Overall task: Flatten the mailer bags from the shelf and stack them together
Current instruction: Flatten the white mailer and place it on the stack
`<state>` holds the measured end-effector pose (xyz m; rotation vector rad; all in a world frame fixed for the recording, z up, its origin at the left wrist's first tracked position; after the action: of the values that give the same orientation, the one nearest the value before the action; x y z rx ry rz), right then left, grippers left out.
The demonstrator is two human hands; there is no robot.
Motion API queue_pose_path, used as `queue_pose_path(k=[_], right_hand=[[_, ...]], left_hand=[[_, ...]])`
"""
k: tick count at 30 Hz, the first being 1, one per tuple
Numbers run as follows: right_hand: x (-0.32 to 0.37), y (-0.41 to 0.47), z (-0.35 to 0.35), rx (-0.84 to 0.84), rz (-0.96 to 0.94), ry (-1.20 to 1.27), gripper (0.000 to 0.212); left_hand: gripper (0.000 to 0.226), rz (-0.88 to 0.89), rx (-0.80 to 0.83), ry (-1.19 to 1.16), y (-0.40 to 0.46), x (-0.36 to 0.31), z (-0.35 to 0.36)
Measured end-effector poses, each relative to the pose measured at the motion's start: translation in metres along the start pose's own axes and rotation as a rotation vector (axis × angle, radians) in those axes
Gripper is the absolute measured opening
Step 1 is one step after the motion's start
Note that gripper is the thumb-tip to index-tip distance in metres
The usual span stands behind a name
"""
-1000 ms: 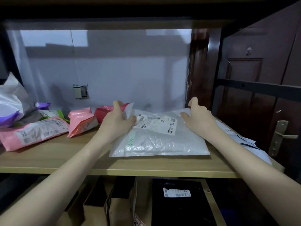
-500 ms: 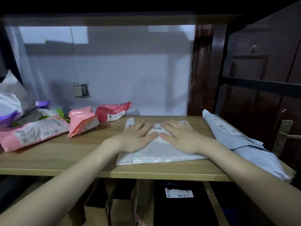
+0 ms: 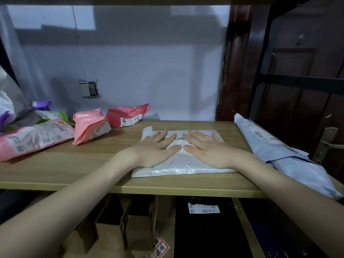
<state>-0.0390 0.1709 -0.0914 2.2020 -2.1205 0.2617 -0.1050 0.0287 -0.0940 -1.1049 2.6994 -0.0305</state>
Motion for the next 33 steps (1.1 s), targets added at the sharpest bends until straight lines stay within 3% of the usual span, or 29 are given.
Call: queue_pose_path(k=[24,28,31,33], right_hand=[[-0.005,0.006,0.006,0.081,0.009,0.029,0.06],[0.0,0.001,0.003,0.015,-0.011,0.081,0.056],[0.006,-0.005,-0.006,-0.116,-0.041,0.143,0.051],[0.012,-0.011,-0.014,-0.235,-0.08,0.047,0.046]], left_hand=[[0.061,-0.012,0.012,0.014,0.001,0.001,0.001],[0.059,0.04,-0.11,-0.138,-0.007,-0.001,-0.004],[0.057,0.113,-0.25,-0.24,-0.012,0.0,-0.009],[0.058,0.116,-0.322,-0.211,-0.014,-0.001,-0.013]])
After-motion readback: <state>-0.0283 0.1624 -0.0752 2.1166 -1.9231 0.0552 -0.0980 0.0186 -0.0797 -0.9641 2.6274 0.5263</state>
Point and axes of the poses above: each hand's wrist, its own y-axis towards the middle knuckle, its own z-axis out of the palm, x = y × z, the point moved 5 cm from there along y, towards the middle knuckle, and after that the axes turned 3 degrees about x, right-handed, at the moved point
